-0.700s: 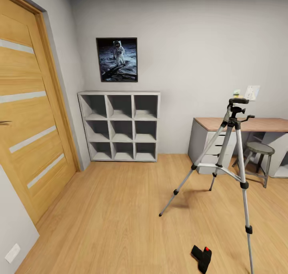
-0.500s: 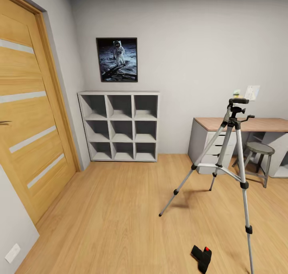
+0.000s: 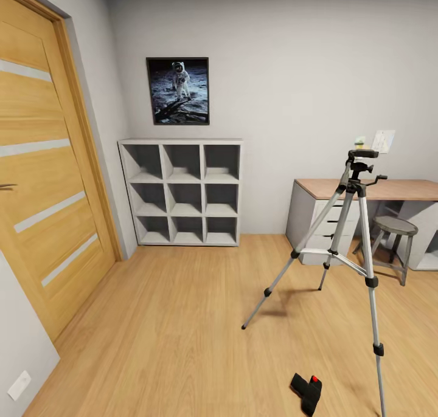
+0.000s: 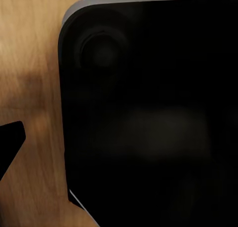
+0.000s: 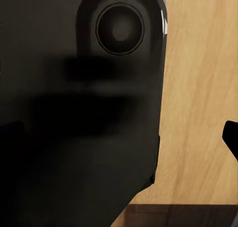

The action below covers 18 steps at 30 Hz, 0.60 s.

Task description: Attach the digital camera to the camera tripod in the bedroom.

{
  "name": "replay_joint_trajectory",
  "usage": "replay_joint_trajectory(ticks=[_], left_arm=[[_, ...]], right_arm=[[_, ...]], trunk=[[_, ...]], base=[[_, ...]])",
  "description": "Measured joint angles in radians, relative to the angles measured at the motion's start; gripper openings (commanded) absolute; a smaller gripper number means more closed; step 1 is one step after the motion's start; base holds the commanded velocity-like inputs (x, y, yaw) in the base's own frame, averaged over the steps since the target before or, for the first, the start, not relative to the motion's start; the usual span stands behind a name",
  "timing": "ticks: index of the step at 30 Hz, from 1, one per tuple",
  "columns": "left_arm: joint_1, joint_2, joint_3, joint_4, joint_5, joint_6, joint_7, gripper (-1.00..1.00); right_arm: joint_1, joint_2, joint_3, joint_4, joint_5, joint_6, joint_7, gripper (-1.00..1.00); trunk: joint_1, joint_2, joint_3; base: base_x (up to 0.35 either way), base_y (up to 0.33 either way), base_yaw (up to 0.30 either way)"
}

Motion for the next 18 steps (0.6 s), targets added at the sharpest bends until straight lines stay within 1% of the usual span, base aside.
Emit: replay_joint_trajectory(ticks=[2, 6, 18], left_arm=[[0.0, 0.0, 0.0, 0.0, 0.0, 0.0, 0.0, 1.0], [0.0, 0.0, 0.001, 0.0, 0.0, 0.0, 0.0, 1.0], [0.0, 0.001, 0.001, 0.0, 0.001, -0.001, 0.0, 1.0]], right_arm=[[0.0, 0.0, -0.001, 0.0, -0.001, 0.0, 0.0, 1.0], [0.0, 0.001, -0.006, 0.0, -0.007, -0.003, 0.0, 1.0], [0.0, 0.006, -0.007, 0.0, -0.009, -0.004, 0.0, 1.0]], trunk=[[0.0, 0.0, 0.0], [0.0, 0.0, 0.0], [0.0, 0.0, 0.0]], base=[[0.0, 0.0, -0.064], [0.0, 0.0, -0.188], [0.0, 0.0, -0.268]])
